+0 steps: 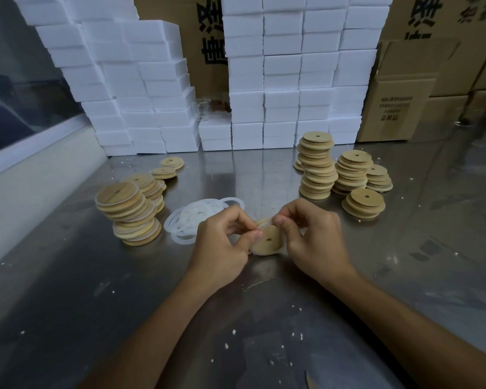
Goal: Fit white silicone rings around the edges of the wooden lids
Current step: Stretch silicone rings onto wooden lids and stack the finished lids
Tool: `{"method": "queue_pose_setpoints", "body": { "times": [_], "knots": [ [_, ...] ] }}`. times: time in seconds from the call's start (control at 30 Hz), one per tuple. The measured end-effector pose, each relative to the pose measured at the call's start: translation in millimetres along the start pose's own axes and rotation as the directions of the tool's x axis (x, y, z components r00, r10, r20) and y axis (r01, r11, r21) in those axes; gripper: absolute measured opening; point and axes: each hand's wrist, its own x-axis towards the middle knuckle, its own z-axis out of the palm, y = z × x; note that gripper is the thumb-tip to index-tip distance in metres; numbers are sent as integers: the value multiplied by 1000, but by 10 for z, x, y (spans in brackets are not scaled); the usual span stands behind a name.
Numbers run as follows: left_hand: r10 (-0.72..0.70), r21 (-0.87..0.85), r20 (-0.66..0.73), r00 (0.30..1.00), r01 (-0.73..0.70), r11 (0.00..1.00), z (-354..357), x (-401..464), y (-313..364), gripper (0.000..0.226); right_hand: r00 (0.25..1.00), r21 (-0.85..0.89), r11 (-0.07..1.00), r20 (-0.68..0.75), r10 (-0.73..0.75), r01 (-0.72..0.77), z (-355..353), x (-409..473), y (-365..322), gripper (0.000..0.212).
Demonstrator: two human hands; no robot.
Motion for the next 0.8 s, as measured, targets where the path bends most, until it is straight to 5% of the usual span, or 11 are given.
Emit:
{"method": "queue_pose_setpoints", "body": {
  "times": [0.8],
  "knots": [
    [-215, -224, -14, 976, 207, 952, -2, -3, -30, 22, 971, 204, 952, 117, 208, -229, 6, 27, 125, 10]
  ]
}}
